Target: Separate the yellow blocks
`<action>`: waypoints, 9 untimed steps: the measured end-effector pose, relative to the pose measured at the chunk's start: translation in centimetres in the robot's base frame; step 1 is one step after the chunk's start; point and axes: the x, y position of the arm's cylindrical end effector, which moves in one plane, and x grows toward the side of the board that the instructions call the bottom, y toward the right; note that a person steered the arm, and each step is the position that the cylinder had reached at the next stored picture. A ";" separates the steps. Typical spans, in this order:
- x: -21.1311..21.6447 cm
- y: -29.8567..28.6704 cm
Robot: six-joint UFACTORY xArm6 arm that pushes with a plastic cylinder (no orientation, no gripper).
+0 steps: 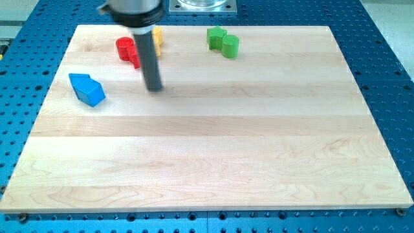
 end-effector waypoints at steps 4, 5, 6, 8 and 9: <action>-13.9 -2.1; -14.7 -5.9; -14.9 -8.4; -9.4 -0.1; -7.2 1.7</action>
